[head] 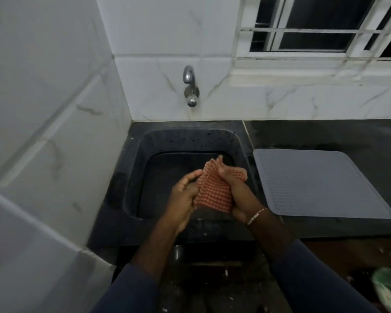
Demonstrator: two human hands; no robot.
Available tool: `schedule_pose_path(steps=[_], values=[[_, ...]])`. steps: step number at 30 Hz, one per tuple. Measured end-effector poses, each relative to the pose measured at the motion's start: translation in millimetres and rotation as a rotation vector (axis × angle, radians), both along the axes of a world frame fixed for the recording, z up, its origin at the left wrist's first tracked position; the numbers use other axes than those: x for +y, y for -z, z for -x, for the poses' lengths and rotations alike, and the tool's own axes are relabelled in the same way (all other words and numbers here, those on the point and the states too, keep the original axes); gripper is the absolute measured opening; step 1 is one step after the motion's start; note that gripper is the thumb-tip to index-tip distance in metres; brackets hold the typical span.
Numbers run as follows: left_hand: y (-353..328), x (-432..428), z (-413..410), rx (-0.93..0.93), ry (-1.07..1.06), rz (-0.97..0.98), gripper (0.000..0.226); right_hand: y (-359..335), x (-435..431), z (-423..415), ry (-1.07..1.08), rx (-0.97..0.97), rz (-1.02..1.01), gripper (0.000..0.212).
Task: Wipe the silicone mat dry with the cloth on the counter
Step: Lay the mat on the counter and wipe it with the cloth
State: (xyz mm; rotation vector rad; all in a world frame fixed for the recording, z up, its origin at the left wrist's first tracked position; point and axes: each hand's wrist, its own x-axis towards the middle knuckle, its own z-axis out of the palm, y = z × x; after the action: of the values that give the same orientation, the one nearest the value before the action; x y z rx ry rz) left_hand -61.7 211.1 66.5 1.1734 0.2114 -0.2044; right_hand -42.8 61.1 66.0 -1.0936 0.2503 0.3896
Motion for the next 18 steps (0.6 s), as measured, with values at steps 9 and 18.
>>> schedule_pose_path(steps=[9, 18], values=[[36.0, -134.2, -5.8, 0.13, 0.101, -0.176, 0.043, 14.3, -140.8, 12.3, 0.042, -0.025, 0.302, 0.023], [51.0, -254.1, -26.6, 0.237, 0.223, -0.433, 0.016, 55.0, -256.3, 6.6, 0.045, 0.138, 0.481, 0.016]])
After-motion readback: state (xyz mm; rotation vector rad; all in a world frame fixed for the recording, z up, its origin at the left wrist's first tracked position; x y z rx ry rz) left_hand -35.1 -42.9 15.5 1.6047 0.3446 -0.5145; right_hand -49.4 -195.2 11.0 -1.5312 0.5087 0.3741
